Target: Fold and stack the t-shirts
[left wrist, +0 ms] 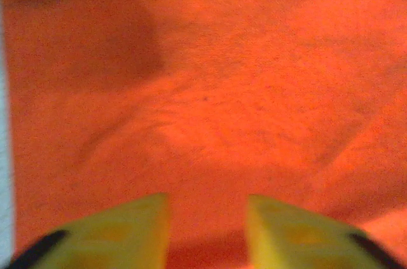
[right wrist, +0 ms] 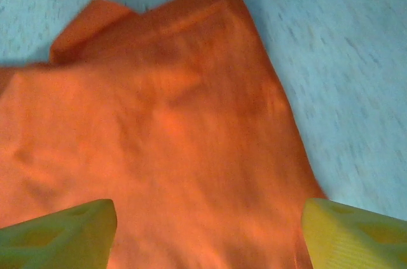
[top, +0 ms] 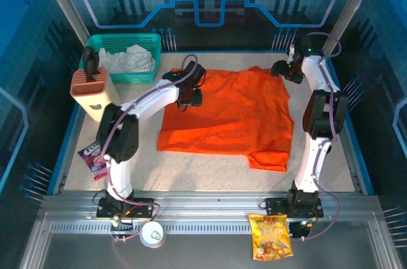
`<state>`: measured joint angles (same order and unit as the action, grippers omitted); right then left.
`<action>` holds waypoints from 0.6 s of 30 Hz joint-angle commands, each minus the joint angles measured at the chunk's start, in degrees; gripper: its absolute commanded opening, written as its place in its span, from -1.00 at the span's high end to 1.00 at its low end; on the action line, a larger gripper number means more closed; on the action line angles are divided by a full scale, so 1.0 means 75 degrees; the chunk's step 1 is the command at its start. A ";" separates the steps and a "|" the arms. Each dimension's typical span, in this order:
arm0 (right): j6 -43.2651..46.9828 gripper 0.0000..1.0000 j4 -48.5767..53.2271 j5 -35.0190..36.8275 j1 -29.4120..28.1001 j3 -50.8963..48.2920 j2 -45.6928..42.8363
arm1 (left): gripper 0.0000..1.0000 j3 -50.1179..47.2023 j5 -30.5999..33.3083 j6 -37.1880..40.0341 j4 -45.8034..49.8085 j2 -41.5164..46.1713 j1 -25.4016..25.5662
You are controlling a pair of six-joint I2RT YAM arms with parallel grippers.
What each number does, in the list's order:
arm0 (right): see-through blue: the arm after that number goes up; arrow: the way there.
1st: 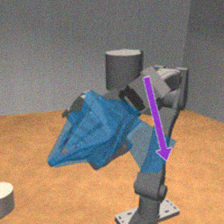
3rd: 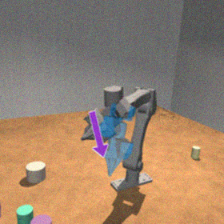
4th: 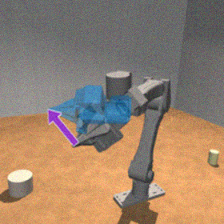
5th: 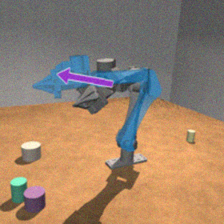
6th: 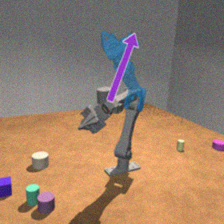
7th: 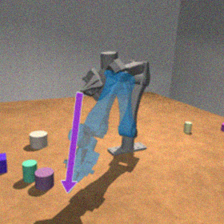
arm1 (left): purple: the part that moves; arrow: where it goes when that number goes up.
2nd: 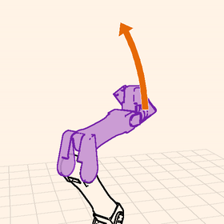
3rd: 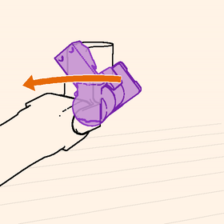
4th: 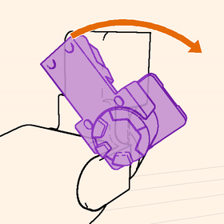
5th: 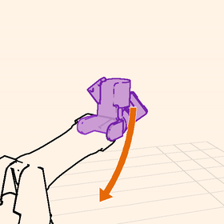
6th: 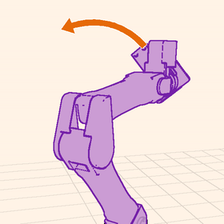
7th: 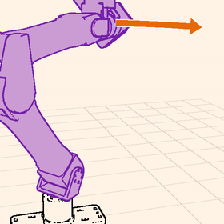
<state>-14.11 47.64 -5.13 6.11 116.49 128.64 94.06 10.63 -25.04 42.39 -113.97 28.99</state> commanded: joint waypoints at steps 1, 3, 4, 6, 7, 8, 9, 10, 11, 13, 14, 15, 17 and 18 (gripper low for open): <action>0.0492 -0.50 0.0337 -0.0786 0.0099 0.1544 0.1207 | 1.00 0.0728 -0.0561 0.0116 -0.0203 -0.0768 0.0000; 0.0498 -0.50 0.0501 -0.0865 0.0111 0.2364 0.1968 | 1.00 0.1019 -0.0586 0.0055 -0.0204 -0.1236 0.0001; 0.0498 -0.50 0.0543 -0.0892 0.0123 0.2725 0.2331 | 1.00 0.1114 -0.0595 0.0020 -0.0214 -0.1438 0.0001; 0.0458 -0.50 0.0692 -0.0819 0.0140 0.3343 0.2916 | 1.00 0.1228 -0.0609 -0.0015 -0.0226 -0.1753 -0.0009; 0.0441 -0.49 0.0754 -0.0799 0.0157 0.3613 0.3174 | 1.00 0.1246 -0.0603 -0.0041 -0.0233 -0.1869 0.0001; 0.0401 -0.50 0.0796 -0.0826 0.0190 0.3832 0.3400 | 1.00 0.1220 -0.0609 -0.0058 -0.0258 -0.1956 0.0001; 0.0355 -0.49 0.0815 -0.0865 0.0209 0.3960 0.3548 | 1.00 0.1190 -0.0609 -0.0050 -0.0283 -0.2002 -0.0004; 0.0303 -0.48 0.0803 -0.0976 0.0238 0.4046 0.3673 | 1.00 0.1164 -0.0609 -0.0064 -0.0297 -0.2052 0.0001; 0.0245 -0.46 0.0750 -0.1122 0.0256 0.4053 0.3744 | 1.00 0.1127 -0.0609 -0.0056 -0.0308 -0.2102 0.0000; 0.0162 -0.34 0.0632 -0.1424 0.0278 0.3990 0.3800 | 1.00 0.1088 -0.0578 -0.0040 -0.0303 -0.2181 0.0001; 0.0119 -0.30 0.0583 -0.1619 0.0276 0.3960 0.3813 | 1.00 0.1061 -0.0563 -0.0031 -0.0307 -0.2217 0.0001; 0.0084 -0.28 0.0543 -0.1775 0.0275 0.3946 0.3823 | 1.00 0.1043 -0.0542 -0.0033 -0.0308 -0.2237 -0.0004; -0.0012 -0.24 0.0493 -0.2012 0.0283 0.3945 0.3822 | 1.00 0.0984 -0.0513 -0.0035 -0.0329 -0.2266 0.0001; -0.0039 -0.24 0.0482 -0.2034 0.0287 0.3955 0.3810 | 1.00 0.0942 -0.0515 -0.0034 -0.0341 -0.2268 0.0000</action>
<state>-13.06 49.60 -16.16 7.86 145.64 155.00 101.49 7.60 -25.10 39.72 -129.73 28.99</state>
